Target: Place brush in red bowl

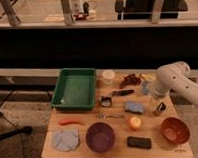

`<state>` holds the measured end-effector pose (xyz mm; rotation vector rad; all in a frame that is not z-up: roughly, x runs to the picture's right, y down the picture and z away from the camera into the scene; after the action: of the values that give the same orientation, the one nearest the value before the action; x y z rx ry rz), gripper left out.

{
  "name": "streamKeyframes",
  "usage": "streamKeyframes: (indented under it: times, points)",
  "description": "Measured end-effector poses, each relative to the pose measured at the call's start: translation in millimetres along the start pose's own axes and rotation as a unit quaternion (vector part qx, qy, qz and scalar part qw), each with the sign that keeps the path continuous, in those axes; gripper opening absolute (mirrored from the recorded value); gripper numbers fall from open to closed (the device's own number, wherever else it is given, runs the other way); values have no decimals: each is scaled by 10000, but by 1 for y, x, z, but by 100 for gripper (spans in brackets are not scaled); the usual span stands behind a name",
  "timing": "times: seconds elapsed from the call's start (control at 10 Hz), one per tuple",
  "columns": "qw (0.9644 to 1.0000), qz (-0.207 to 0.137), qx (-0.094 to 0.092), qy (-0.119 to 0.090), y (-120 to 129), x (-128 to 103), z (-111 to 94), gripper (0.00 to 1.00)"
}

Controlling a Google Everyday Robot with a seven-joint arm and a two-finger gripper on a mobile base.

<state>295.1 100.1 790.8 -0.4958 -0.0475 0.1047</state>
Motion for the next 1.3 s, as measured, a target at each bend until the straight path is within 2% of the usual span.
streamKeyframes:
  times: [0.6, 0.8, 1.1, 1.3]
  points:
    - [9990, -388, 220, -72, -17, -37, 18, 80]
    - [9976, -592, 281, -232, -37, -61, 33, 80]
    - [9969, -593, 320, -398, -67, -63, 51, 80]
    - [9967, -561, 336, -485, -78, -64, 61, 80]
